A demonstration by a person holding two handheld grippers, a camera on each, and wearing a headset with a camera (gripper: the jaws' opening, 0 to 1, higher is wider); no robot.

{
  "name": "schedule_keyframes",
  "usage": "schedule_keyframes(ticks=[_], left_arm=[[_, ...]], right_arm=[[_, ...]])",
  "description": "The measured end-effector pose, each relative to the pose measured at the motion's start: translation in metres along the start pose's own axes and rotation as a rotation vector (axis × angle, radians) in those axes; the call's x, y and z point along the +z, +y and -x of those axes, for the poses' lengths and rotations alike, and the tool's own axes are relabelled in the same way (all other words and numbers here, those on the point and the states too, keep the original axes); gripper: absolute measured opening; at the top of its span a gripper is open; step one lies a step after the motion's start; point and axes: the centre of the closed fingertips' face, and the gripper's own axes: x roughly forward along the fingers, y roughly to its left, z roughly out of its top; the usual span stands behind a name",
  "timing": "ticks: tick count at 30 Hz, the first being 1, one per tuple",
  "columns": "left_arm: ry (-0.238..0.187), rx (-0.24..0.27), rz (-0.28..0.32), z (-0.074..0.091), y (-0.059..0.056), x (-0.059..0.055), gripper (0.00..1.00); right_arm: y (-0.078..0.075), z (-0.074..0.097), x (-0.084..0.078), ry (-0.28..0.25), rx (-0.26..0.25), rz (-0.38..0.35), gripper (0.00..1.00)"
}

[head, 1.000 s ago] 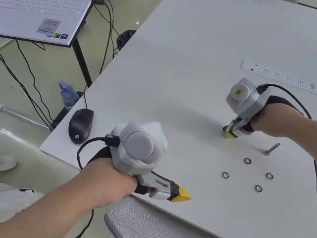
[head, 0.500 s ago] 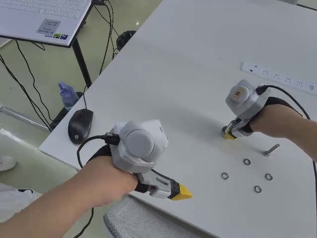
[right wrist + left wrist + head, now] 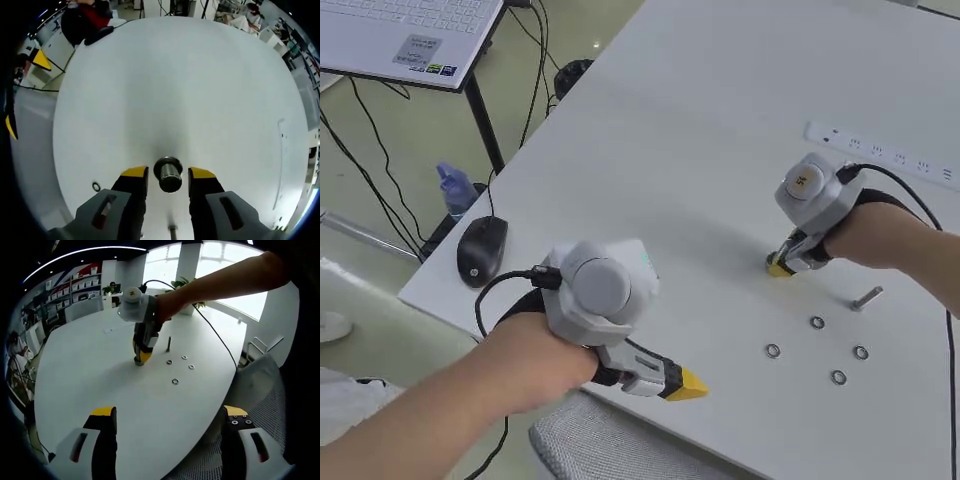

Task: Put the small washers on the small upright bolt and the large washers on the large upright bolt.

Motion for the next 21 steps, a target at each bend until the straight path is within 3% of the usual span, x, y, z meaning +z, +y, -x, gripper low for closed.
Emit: schedule_keyframes(ticks=[12, 14, 21], left_arm=[[-0.006, -0.002, -0.006, 0.001, -0.003, 0.002, 0.86], [-0.005, 0.0, -0.007, 0.001, -0.003, 0.002, 0.86], [-0.002, -0.002, -0.018, 0.002, -0.004, 0.003, 0.86]], right_arm=[[0.001, 0.011, 0.0, 0.0, 0.002, 0.014, 0.36], [-0.005, 0.01, 0.002, -0.003, 0.0, 0.019, 0.36], [0.005, 0.025, 0.004, -0.011, 0.019, 0.026, 0.36]])
